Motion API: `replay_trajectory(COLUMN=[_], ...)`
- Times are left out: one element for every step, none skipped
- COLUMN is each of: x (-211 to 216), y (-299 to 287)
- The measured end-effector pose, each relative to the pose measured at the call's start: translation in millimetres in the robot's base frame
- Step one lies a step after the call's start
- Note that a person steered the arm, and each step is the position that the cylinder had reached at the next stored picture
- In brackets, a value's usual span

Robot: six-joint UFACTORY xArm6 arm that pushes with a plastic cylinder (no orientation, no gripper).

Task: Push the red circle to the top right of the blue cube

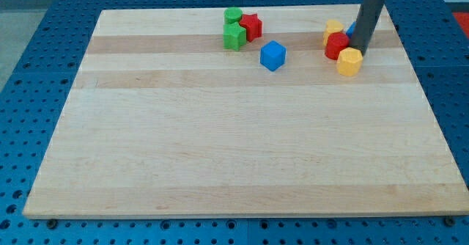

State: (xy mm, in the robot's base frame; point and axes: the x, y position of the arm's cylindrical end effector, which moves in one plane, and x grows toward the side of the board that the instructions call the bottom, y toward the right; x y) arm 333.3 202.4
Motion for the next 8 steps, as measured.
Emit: replay_trajectory(x=[-12,-24,-33,-40,-43,-42,-41,-36], y=[-20,-39,-57,-74,-89,-93,-90,-89])
